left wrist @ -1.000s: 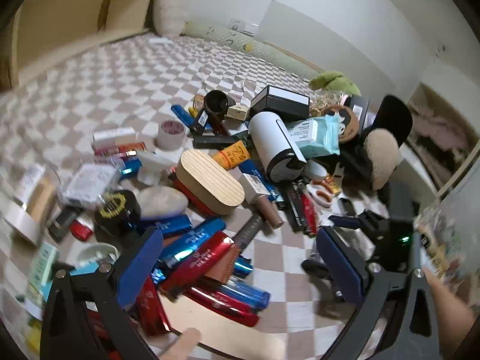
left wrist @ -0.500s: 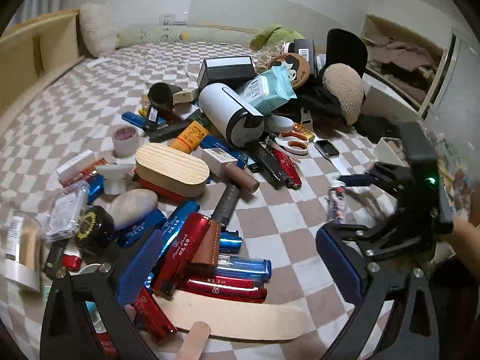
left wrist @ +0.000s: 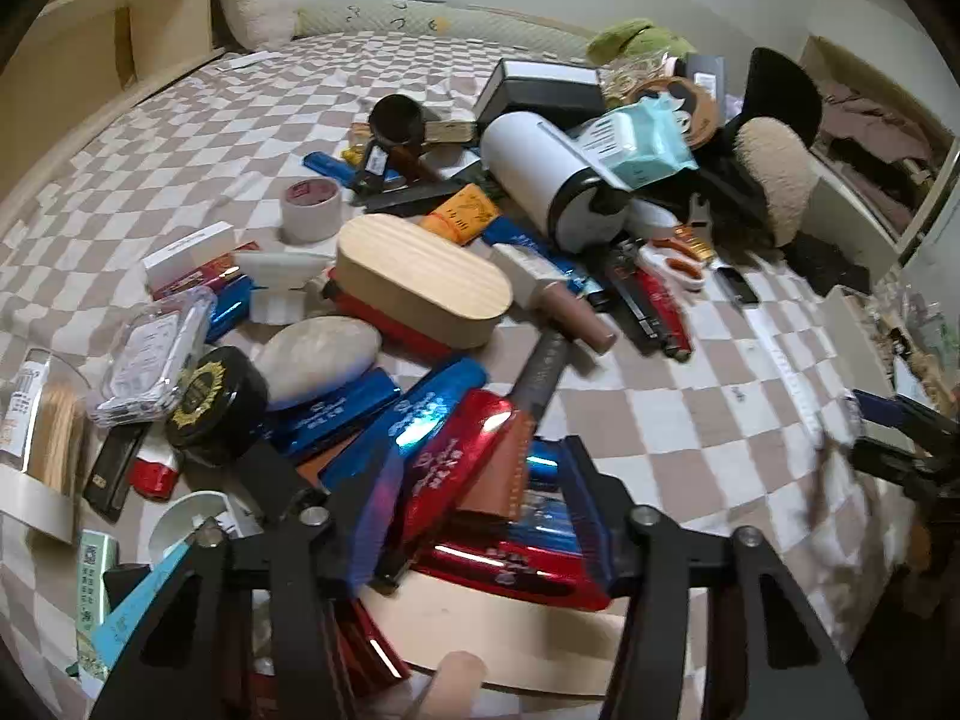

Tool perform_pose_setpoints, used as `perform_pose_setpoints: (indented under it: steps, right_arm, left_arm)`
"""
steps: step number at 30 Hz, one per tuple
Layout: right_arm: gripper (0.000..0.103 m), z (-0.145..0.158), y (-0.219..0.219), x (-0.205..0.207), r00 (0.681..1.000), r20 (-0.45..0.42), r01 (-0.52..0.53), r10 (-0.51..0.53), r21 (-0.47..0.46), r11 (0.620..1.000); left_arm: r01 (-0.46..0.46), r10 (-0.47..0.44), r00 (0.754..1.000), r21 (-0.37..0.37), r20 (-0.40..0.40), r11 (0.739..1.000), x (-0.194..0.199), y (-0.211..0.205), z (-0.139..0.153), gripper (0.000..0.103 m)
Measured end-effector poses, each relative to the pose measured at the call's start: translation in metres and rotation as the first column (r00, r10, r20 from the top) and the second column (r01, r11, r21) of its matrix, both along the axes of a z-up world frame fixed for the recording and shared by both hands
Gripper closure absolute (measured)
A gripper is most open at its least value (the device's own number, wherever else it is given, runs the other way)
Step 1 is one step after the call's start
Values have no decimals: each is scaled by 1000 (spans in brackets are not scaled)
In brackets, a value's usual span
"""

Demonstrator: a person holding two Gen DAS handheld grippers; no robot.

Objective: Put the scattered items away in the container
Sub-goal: 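Close the right tool on the cartoon-printed lighter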

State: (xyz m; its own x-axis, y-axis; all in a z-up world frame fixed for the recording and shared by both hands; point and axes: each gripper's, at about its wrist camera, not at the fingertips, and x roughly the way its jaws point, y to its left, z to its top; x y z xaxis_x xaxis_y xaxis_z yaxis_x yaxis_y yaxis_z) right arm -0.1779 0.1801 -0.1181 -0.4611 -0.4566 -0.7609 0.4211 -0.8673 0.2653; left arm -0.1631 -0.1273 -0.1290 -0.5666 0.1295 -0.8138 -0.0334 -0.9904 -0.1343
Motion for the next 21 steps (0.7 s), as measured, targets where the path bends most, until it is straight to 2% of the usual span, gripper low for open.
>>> perform_pose_setpoints:
  steps: [2, 4, 13, 15, 16, 18, 21]
  right_arm:
    - [17, 0, 4, 3, 1000, 12, 16, -16, -16, 1000]
    - [17, -1, 4, 3, 1000, 14, 19, -19, -17, 1000]
    - [17, -9, 8, 0, 997, 66, 50, -48, -28, 998]
    - [17, -10, 10, -1, 995, 76, 61, -59, -29, 998]
    - [17, -11, 12, -2, 995, 82, 68, -65, -31, 997]
    - [17, -13, 15, -4, 992, 94, 83, -80, -29, 996]
    - [17, -17, 19, -6, 989, 112, 101, -98, -25, 995]
  left_arm:
    - [-3, 3, 1000, -21, 2, 1000, 0, 2, -1, 56]
    - [-1, 1, 1000, -34, 8, 999, 0, 5, -3, 67]
    - [53, -54, 999, -88, -5, 995, 4, 33, -2, 68]
    - [94, -95, 995, -47, -11, 994, 4, 42, 0, 74]
    - [115, -116, 993, -26, -14, 993, 4, 47, 1, 84]
    - [173, -173, 985, 30, 8, 985, 1, 62, -3, 85]
    - [228, -228, 974, -10, 22, 974, -1, 87, -10, 85]
